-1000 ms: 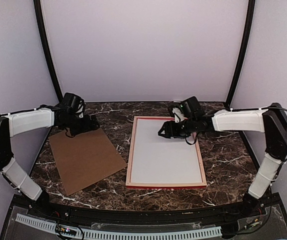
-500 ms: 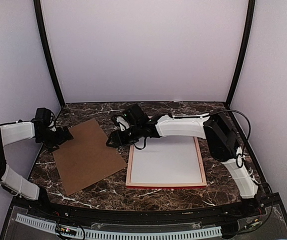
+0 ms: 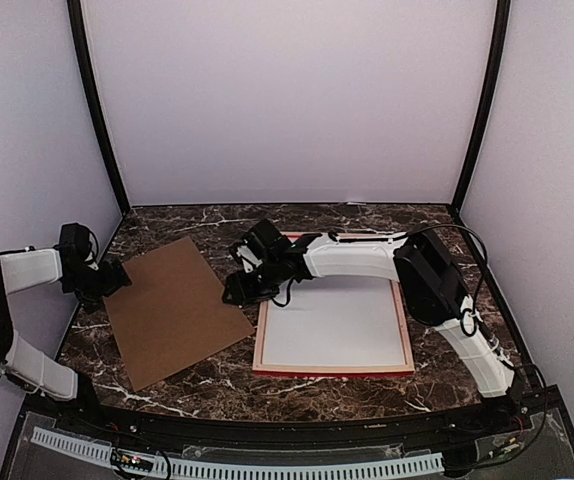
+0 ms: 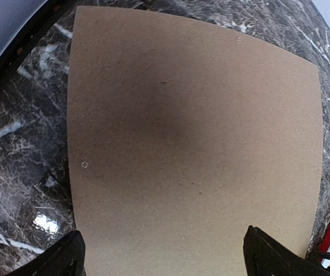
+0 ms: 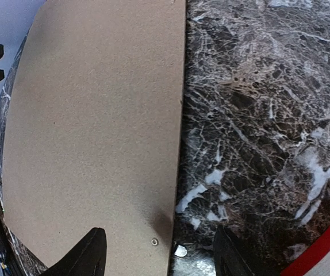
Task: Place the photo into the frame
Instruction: Move the frame body to the center of the board, then pick up the backboard from the center of the board.
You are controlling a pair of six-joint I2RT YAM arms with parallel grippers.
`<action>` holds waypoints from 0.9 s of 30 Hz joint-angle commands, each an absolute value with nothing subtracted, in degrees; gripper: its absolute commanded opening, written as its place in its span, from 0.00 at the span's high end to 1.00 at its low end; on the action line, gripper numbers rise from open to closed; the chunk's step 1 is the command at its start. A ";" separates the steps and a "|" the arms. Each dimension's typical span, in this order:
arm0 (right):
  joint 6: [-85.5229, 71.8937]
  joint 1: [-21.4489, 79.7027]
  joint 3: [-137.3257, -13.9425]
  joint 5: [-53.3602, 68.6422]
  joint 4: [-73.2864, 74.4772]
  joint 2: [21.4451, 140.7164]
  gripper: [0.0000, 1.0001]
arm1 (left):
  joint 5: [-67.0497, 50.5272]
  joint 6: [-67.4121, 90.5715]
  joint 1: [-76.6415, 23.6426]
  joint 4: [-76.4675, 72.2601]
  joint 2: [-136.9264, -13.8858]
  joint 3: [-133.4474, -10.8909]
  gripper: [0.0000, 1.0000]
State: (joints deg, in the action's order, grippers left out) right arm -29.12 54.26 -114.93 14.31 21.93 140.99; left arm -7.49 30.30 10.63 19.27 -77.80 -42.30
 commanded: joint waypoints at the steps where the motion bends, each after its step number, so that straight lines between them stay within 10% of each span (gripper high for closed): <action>1: -28.62 52.52 -111.63 7.77 24.45 138.49 0.35 | -7.05 32.16 12.12 19.87 -78.20 -39.92 0.01; 27: -29.28 54.40 -120.78 19.84 23.48 145.22 0.35 | -22.22 36.08 12.14 1.88 -78.73 -23.92 0.15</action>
State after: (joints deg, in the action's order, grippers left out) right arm -28.42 54.39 -118.74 17.93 22.90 143.39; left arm -13.93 34.33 12.47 0.84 -75.46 -27.99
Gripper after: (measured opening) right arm 0.649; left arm 0.858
